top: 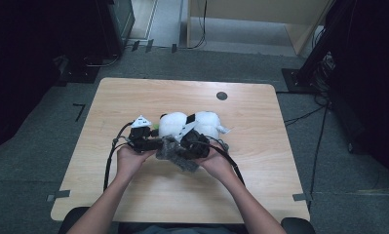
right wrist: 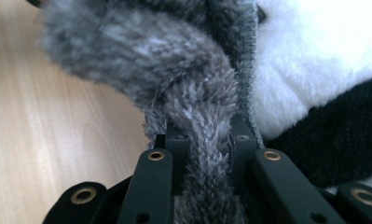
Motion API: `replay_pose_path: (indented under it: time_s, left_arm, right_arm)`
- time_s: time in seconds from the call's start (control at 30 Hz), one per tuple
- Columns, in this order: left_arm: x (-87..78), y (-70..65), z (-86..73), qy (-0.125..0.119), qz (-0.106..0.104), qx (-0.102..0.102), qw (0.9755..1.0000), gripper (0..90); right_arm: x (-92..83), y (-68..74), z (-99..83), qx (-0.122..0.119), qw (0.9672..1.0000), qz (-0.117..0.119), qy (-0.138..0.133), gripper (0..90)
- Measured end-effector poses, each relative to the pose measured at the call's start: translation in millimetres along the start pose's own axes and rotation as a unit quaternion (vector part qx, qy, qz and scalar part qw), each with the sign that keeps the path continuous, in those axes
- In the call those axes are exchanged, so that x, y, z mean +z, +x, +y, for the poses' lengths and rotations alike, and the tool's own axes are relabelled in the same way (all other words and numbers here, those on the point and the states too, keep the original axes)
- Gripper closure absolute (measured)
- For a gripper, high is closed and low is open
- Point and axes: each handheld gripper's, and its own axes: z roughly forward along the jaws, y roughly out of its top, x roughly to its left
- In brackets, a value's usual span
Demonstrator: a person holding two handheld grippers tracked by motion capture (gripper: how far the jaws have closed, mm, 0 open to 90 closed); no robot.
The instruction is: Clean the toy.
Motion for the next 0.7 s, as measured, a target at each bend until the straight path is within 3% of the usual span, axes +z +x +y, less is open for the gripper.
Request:
replay_pose_path:
  time_s: [0.27, 0.7]
  left_arm:
    - [0.1, -0.3, -0.2, 0.0, 0.001, 0.002, 1.0, 45.4]
    - [0.4, -0.9, -0.2, 0.0, 0.002, 0.006, 1.0, 45.5]
  right_arm:
    - [-4.9, -0.9, -6.9, 0.001, 0.9998, -0.021, 0.005, 76.9]
    - [-36.6, -14.0, -42.9, 0.051, 0.9983, -0.028, 0.001, 76.9]
